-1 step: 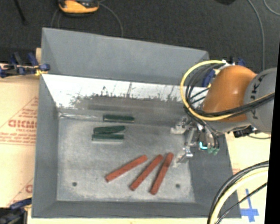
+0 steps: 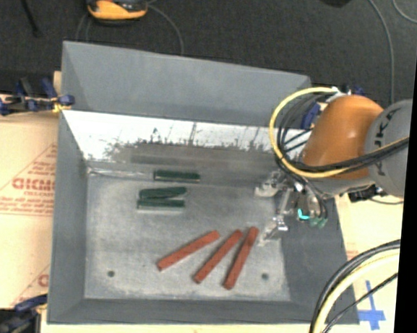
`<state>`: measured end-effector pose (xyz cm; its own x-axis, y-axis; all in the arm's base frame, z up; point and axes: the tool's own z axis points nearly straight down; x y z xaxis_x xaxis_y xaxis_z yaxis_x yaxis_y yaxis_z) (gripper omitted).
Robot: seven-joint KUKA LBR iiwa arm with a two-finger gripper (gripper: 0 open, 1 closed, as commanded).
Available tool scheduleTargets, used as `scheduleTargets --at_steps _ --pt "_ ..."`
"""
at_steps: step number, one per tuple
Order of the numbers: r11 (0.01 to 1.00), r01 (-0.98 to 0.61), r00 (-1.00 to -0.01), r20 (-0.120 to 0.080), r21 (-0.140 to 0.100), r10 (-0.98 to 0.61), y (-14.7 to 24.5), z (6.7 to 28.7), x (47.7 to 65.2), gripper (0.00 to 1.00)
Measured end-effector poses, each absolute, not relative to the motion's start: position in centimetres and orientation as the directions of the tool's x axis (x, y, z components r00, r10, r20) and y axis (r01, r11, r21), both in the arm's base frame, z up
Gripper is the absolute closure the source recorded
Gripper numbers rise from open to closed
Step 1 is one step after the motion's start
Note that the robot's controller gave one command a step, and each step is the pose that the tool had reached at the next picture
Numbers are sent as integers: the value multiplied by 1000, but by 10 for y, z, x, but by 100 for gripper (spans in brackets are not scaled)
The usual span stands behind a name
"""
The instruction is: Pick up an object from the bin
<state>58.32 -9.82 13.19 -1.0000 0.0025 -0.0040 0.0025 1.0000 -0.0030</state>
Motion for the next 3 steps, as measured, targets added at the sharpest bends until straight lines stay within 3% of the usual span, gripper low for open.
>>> scheduleTargets --at_steps 1,2,3 --pt "988 -153 -988 6 -9 -153 -70 92 573 100" --pt "988 -153 -988 6 -10 -153 -70 92 573 100" --pt "982 -188 -982 -5 -3 -188 -64 225 569 100"
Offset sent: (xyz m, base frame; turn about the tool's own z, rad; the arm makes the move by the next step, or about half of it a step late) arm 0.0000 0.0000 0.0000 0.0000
